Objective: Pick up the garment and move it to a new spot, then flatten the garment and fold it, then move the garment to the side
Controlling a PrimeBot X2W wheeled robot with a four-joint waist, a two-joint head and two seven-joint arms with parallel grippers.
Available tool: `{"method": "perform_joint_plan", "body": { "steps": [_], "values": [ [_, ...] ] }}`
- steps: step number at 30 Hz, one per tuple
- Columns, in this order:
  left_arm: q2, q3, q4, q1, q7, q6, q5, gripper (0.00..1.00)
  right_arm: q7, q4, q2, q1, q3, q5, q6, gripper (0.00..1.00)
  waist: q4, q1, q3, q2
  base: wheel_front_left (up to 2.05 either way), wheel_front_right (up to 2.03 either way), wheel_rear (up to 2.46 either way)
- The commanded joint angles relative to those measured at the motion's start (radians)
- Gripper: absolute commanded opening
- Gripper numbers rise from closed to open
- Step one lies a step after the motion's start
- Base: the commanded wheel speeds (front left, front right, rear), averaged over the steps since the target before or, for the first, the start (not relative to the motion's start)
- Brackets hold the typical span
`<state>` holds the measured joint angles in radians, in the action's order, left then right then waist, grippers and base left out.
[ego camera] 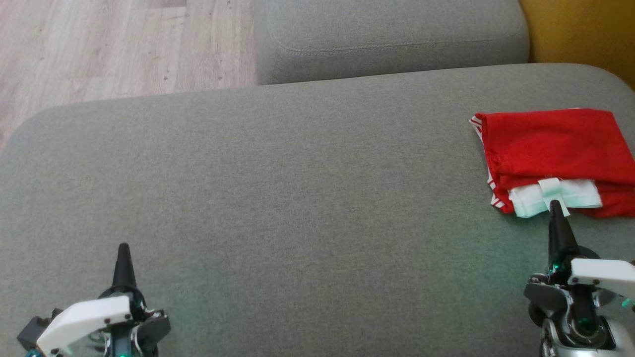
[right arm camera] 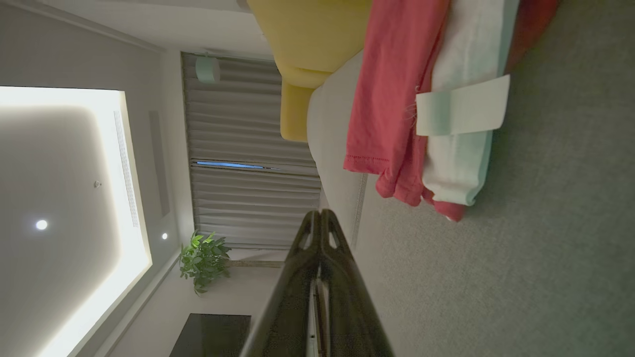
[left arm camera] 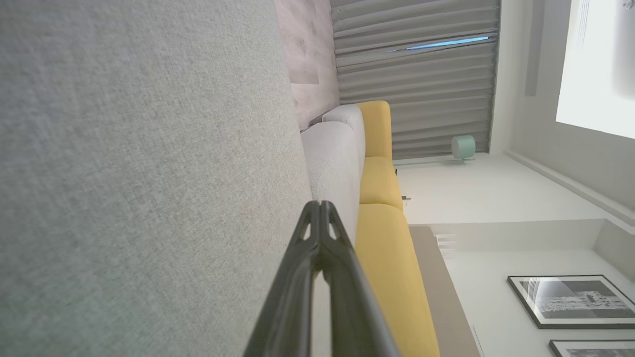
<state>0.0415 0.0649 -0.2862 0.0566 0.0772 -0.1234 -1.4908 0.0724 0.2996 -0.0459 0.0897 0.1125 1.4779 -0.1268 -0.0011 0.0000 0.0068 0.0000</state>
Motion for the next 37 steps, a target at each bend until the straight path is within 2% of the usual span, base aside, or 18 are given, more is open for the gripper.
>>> {"method": "perform_joint_plan", "body": {
  "steps": [1,11,37],
  "values": [
    [0.008,0.035,0.036,0.048,0.007,-0.006,-0.02,0.0,0.012,-0.043,-0.005,0.021,-0.012,0.023,-0.004,0.0,0.0,0.0,0.0,0.0,0.0,0.0,0.0],
    [0.009,0.049,0.041,0.052,0.036,-0.007,-0.118,0.0,0.041,-0.055,-0.005,0.018,0.002,0.13,-0.004,0.0,0.001,0.0,-0.004,0.0,0.0,0.0,0.0],
    [0.009,0.049,0.041,0.051,0.036,-0.007,-0.118,0.0,0.041,-0.055,-0.005,0.018,0.002,0.13,-0.004,0.0,0.001,0.0,-0.004,0.0,0.0,0.0,0.0]
  ]
}}
